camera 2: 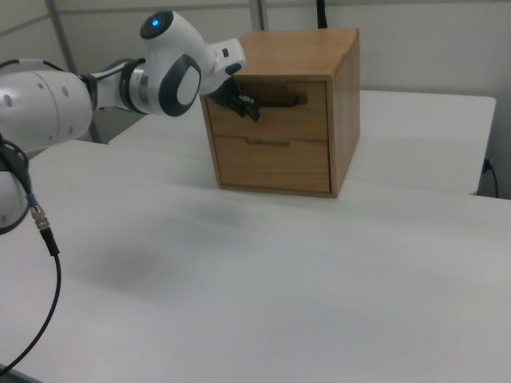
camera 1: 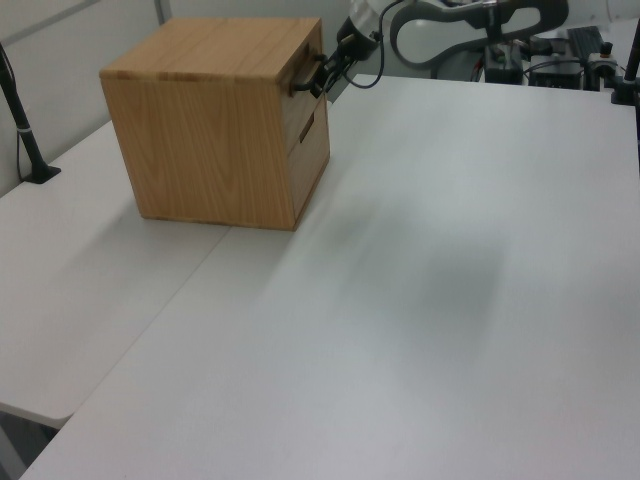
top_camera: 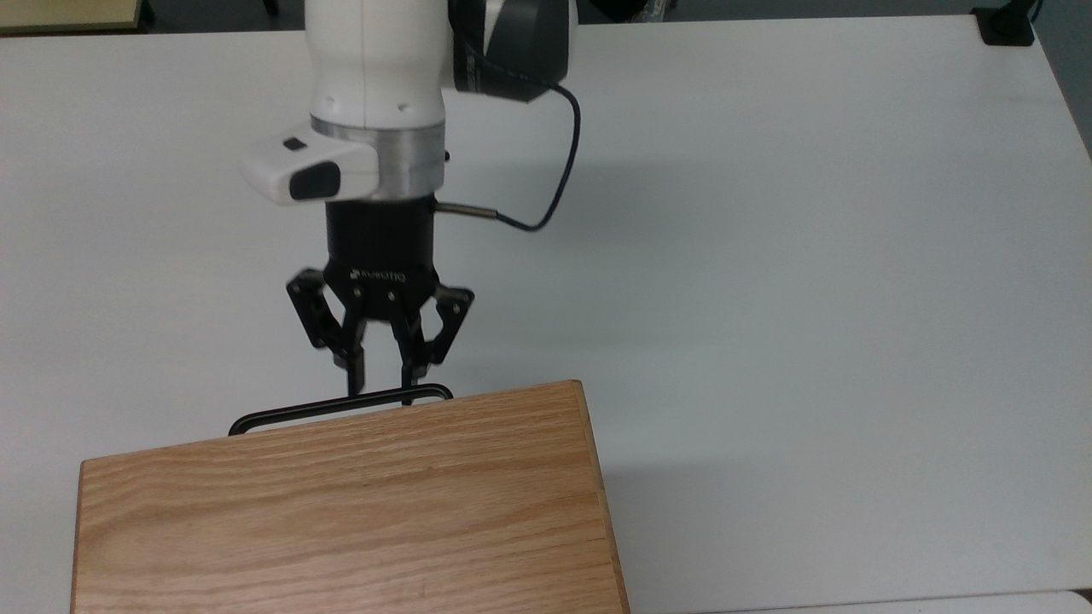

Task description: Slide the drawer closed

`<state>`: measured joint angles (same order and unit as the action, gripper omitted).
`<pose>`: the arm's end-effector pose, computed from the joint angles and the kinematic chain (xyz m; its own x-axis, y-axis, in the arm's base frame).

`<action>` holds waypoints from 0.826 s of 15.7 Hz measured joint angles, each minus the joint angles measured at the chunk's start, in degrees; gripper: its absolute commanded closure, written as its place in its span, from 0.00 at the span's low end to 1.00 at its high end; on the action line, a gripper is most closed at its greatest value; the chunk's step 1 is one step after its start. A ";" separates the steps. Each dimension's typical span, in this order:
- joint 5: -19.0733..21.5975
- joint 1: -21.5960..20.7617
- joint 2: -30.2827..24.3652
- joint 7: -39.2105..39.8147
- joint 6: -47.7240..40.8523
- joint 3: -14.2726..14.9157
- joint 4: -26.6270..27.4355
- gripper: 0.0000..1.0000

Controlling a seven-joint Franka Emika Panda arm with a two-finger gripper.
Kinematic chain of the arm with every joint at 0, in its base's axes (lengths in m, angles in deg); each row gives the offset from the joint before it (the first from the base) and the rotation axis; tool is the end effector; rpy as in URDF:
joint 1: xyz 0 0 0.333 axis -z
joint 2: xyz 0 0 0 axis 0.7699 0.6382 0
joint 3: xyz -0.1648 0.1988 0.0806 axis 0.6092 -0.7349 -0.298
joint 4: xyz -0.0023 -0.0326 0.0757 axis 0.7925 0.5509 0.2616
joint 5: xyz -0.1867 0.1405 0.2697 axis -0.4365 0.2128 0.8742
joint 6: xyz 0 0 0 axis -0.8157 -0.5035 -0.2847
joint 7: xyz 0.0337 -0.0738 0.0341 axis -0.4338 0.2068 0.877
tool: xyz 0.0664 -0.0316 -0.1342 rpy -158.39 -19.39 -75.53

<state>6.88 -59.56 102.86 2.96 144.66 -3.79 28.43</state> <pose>0.7272 -0.0024 0.4536 0.7637 -0.1230 0.6337 -0.1329 -0.9906 -0.0322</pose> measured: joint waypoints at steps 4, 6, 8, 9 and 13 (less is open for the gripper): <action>-0.29 -0.05 -10.19 1.74 -20.79 -0.24 6.34 0.00; -0.39 -0.05 -15.11 2.33 -31.94 -0.30 8.16 0.00; -0.45 0.26 -19.76 2.43 -39.60 -0.29 9.74 0.00; -0.45 0.55 -22.12 2.52 -42.43 -0.28 10.67 0.00; -0.45 2.06 -29.98 3.16 -47.33 -1.03 15.82 0.00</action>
<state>6.43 -57.50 72.88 6.12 97.34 -4.83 44.25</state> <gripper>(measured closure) 0.000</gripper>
